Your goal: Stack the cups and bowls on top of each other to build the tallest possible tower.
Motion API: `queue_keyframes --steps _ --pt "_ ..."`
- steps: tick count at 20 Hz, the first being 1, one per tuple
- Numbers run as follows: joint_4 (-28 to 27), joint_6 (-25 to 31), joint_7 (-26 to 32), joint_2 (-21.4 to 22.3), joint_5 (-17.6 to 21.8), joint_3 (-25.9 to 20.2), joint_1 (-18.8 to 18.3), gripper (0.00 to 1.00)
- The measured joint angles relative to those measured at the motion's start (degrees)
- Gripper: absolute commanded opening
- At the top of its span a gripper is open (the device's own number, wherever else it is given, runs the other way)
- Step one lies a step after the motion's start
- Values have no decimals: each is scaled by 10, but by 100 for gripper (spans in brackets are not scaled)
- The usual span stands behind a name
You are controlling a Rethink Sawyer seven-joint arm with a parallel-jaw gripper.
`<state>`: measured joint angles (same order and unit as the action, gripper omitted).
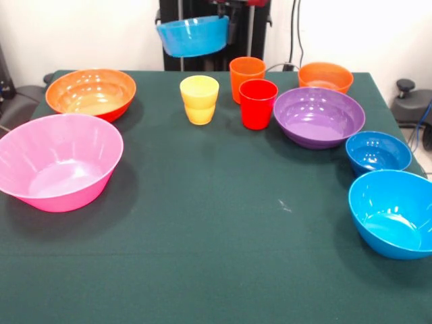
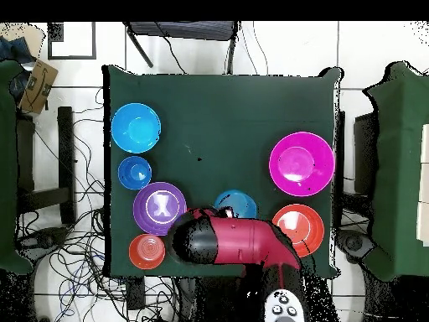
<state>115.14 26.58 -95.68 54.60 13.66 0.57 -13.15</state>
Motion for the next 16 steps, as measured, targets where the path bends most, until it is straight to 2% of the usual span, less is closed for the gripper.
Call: queue_keyframes --steps 5,10,12,16 --pt "-43 0 0 -30 -24 -3 13 0" --pt "-89 0 0 -74 -50 -3 18 0" --pt "-121 3 -5 -106 -69 -1 23 0" --pt "-155 8 -13 -140 -83 4 28 0"
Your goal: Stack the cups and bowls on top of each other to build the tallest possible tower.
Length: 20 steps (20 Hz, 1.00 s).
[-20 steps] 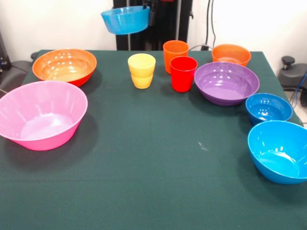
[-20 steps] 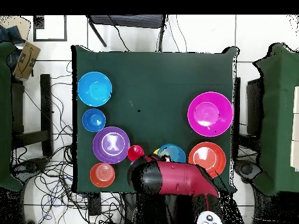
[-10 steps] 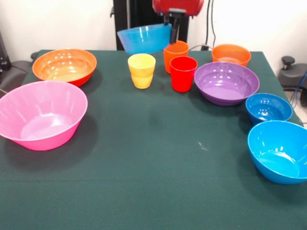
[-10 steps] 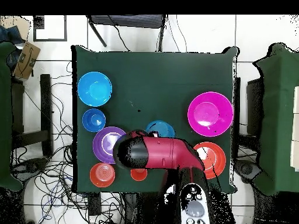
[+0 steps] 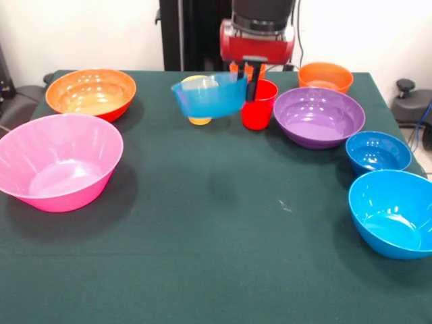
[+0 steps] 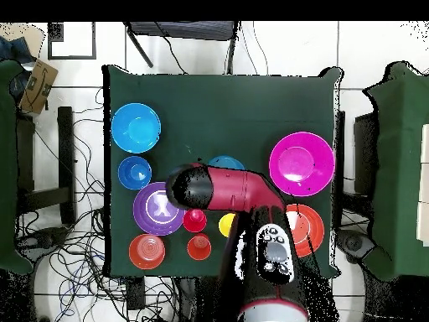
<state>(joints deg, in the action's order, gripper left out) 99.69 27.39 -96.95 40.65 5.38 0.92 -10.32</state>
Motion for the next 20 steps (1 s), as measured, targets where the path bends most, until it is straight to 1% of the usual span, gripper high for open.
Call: queue_keyframes --steps 1,3,6,10,13,20 --pt "-6 0 -2 -6 -1 2 1 0" --pt "-37 0 -11 -34 -6 14 8 0" --pt "-63 7 -19 -53 -11 23 14 0" --pt "-108 33 -30 -79 -19 33 22 0" --pt "-151 67 -36 -101 -27 39 27 0" --pt "-207 103 -37 -127 -41 46 29 0"
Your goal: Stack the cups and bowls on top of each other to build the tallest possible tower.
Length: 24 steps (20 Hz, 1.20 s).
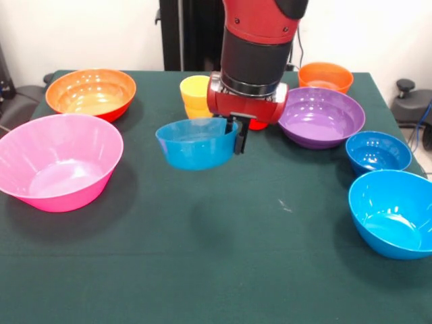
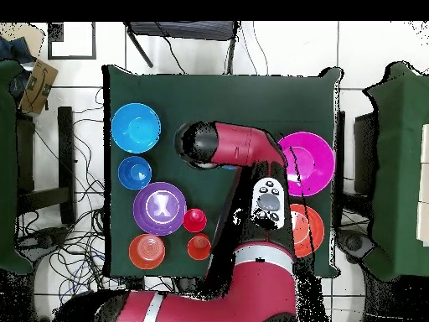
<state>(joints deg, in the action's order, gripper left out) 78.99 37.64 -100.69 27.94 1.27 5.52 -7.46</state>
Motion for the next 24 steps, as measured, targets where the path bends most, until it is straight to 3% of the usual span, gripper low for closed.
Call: queue_keyframes --steps 8,14,24 --pt "-20 1 -5 -18 -7 16 5 0" --pt "30 -26 -20 -13 -27 15 -1 0" --pt "114 -85 -20 -28 -27 13 -9 0"
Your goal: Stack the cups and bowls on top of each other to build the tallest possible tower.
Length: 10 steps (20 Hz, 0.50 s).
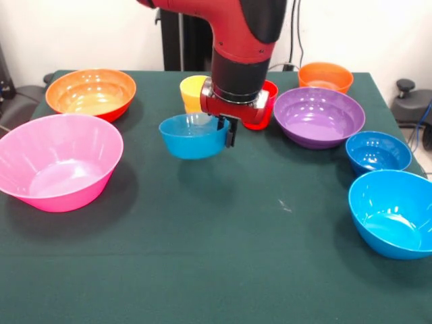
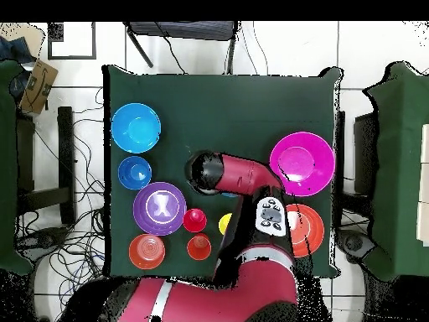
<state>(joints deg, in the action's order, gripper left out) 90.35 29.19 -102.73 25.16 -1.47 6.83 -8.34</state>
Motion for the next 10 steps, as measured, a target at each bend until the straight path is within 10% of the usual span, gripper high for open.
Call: queue_keyframes --steps 10 --pt "1 -16 0 -34 0 7 30 0"
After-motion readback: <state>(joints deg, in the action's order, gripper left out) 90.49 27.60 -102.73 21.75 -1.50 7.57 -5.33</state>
